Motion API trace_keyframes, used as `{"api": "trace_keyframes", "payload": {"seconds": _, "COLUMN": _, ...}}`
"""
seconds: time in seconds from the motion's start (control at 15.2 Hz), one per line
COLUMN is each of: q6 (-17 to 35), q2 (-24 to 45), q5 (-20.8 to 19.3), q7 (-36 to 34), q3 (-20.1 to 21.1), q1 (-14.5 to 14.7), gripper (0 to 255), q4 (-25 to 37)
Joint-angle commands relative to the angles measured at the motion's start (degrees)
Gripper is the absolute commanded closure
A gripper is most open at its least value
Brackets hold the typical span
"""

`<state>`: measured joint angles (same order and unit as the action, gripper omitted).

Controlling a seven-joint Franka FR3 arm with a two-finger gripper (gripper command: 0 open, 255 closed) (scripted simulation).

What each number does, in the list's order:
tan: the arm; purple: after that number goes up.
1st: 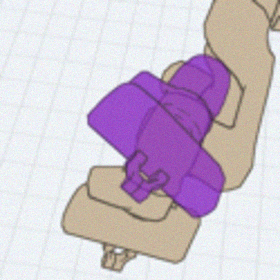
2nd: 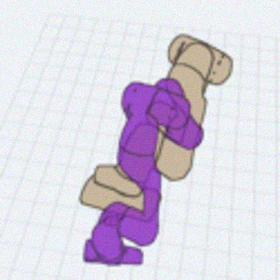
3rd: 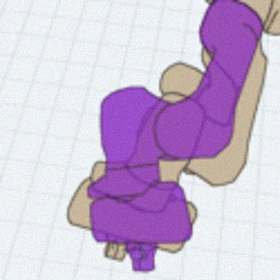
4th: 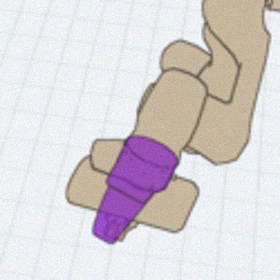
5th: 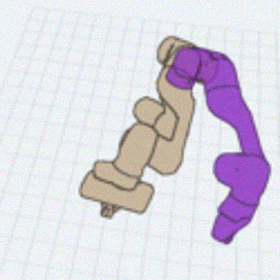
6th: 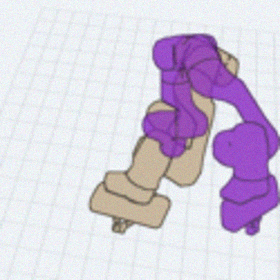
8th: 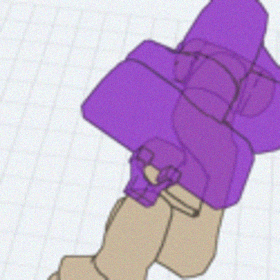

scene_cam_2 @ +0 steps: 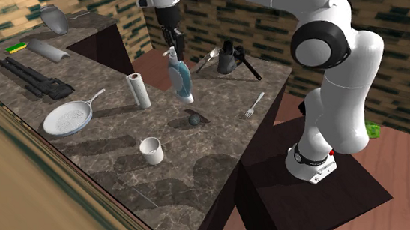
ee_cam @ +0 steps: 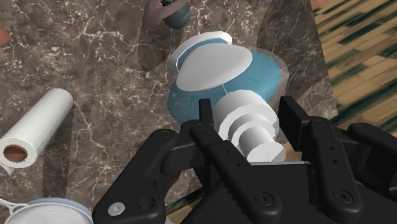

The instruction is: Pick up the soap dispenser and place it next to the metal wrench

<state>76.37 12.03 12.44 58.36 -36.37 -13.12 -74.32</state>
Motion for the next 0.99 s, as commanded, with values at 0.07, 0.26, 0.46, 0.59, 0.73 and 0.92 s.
{"api": "trace_keyframes", "payload": {"seconds": 0.07, "q6": -2.84, "q2": 1.68, "q5": 1.07, "q7": 0.20, "q3": -0.13, "q1": -1.01, "gripper": 255, "q4": 4.20}}
{"api": "trace_keyframes", "payload": {"seconds": 0.26, "q6": -3.45, "q2": -1.16, "q5": -0.81, "q7": 3.00, "q3": -1.35, "q1": -2.07, "gripper": 255, "q4": 2.08}}
{"api": "trace_keyframes", "payload": {"seconds": 0.46, "q6": -4.39, "q2": -3.37, "q5": -2.42, "q7": 6.03, "q3": -2.64, "q1": -3.47, "gripper": 255, "q4": 0.88}}
{"api": "trace_keyframes", "payload": {"seconds": 0.59, "q6": -5.18, "q2": -4.47, "q5": -3.32, "q7": 8.21, "q3": -3.58, "q1": -4.57, "gripper": 255, "q4": 0.56}}
{"api": "trace_keyframes", "payload": {"seconds": 0.73, "q6": -6.08, "q2": -5.26, "q5": -4.07, "q7": 10.56, "q3": -4.59, "q1": -5.81, "gripper": 255, "q4": 0.61}}
{"api": "trace_keyframes", "payload": {"seconds": 0.92, "q6": -7.62, "q2": -5.81, "q5": -4.86, "q7": 14.41, "q3": -6.25, "q1": -7.95, "gripper": 255, "q4": 1.38}}
